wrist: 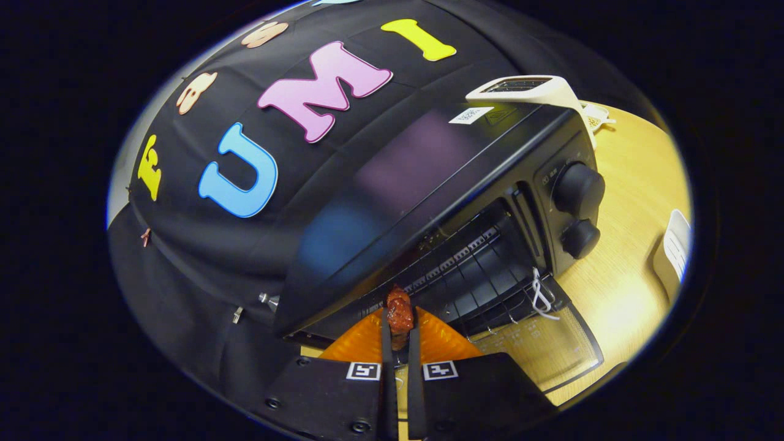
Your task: Open the toaster oven, put the food inside, and close the toaster oven door.
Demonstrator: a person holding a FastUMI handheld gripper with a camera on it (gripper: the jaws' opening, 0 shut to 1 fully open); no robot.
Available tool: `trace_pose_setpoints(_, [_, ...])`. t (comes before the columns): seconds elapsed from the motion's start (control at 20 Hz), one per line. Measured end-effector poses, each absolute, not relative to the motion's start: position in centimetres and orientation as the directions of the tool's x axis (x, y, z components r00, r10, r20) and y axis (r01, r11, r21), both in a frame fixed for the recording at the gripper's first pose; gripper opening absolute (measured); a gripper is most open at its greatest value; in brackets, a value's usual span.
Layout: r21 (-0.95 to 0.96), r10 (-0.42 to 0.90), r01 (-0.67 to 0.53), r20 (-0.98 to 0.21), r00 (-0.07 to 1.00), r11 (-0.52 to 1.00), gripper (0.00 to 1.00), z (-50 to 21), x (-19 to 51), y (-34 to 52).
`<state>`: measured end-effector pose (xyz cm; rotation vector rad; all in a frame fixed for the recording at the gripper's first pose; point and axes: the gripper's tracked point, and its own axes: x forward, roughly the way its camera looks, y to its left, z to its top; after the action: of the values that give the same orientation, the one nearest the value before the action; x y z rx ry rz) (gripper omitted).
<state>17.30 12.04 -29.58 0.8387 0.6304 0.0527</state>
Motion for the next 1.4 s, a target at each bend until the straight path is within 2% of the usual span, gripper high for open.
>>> trace_pose_setpoints(0.1, [0.692,0.273,0.209,-0.517,0.811,0.691,0.10,-30.5,17.6,11.5])
trace_pose_setpoints(0.2, [0.630,0.231,0.226,-0.559,0.796,0.743,0.18,-31.7,17.7,10.3])
trace_pose_setpoints(0.3, [0.560,0.186,0.234,-0.592,0.784,0.795,0.34,-32.6,17.6,9.2])
trace_pose_setpoints(0.55, [0.522,0.161,0.217,-0.585,0.795,0.825,0.94,-31.5,17.3,8.5])
trace_pose_setpoints(0.65, [0.516,0.145,0.214,-0.569,0.809,0.830,0.98,-30.6,17.1,7.9])
trace_pose_setpoints(1.2, [0.431,0.058,0.242,-0.575,0.816,0.869,0.98,-28.0,12.1,3.2])
trace_pose_setpoints(1.4, [0.386,0.052,0.213,-0.572,0.818,0.898,0.98,-27.0,9.6,2.3])
